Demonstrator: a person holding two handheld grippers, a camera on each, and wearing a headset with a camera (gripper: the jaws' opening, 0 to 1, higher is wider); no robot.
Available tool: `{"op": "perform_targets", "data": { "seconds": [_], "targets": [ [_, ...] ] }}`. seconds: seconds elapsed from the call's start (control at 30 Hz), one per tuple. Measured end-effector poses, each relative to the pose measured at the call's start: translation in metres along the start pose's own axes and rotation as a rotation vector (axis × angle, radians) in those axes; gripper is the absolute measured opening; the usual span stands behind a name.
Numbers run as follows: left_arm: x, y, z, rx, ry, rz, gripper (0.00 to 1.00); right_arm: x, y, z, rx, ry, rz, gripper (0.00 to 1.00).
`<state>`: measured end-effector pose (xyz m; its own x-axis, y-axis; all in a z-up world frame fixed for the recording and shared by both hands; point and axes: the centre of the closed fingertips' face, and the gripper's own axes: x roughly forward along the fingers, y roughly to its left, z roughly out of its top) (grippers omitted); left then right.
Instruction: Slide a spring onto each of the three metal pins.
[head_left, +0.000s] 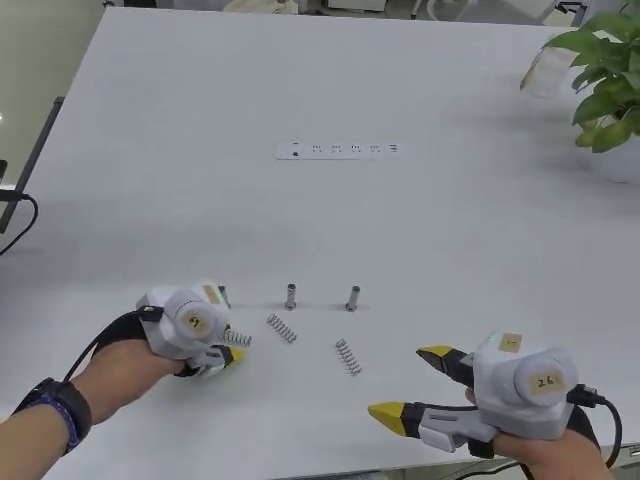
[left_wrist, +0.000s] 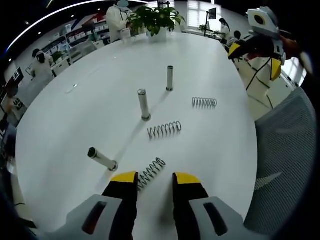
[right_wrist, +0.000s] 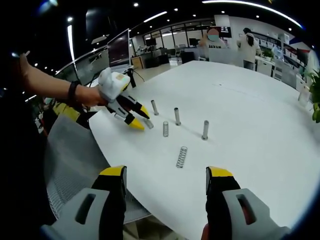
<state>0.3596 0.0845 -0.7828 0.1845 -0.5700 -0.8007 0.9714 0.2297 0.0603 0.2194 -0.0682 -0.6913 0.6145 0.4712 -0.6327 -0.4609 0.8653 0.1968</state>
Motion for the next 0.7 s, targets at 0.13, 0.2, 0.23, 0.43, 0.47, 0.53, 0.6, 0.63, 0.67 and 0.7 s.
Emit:
{"op": "perform_targets", "data": {
  "seconds": [0.13,0.2,0.23,0.43,0.47,0.53,0.6,0.63,0.67,0.7],
  "targets": [
    [-0.001,0.000,-0.002,-0.003,0.009,-0.003,0.19,-0.001,-0.001,0.000,-0.001,0.001,-0.003,0.63],
    [-0.002,-0.001,-0.004,-0.001,0.013,-0.003,0.18,-0.001,-0.001,0.001,0.001,-0.001,-0.002,0.63],
    [-0.002,-0.001,-0.005,-0.004,0.015,-0.005,0.18,-0.001,-0.001,0.001,0.000,-0.002,-0.002,0.63],
    [-0.005,-0.002,-0.018,-0.011,0.045,-0.008,0.17,0.000,0.001,0.001,-0.003,0.000,0.001,0.63],
    [-0.005,-0.001,-0.019,-0.018,0.047,-0.009,0.16,0.000,0.001,0.001,-0.003,0.003,0.001,0.63],
    [-0.006,-0.002,-0.021,-0.018,0.054,-0.006,0.15,0.001,0.001,0.000,-0.006,0.004,0.003,0.63],
    [-0.006,-0.003,-0.021,-0.031,0.050,-0.008,0.14,0.001,0.002,0.001,-0.007,0.005,0.005,0.63],
    [-0.006,-0.003,-0.022,-0.036,0.051,-0.008,0.13,0.001,0.002,0.001,-0.008,0.004,0.005,0.63],
    [-0.006,-0.004,-0.022,-0.049,0.052,-0.010,0.13,0.001,0.002,0.001,-0.008,0.004,0.005,0.63],
    [-0.006,-0.005,-0.023,-0.068,0.052,-0.018,0.11,0.001,0.002,0.002,-0.008,0.004,0.006,0.63]
  ]
}}
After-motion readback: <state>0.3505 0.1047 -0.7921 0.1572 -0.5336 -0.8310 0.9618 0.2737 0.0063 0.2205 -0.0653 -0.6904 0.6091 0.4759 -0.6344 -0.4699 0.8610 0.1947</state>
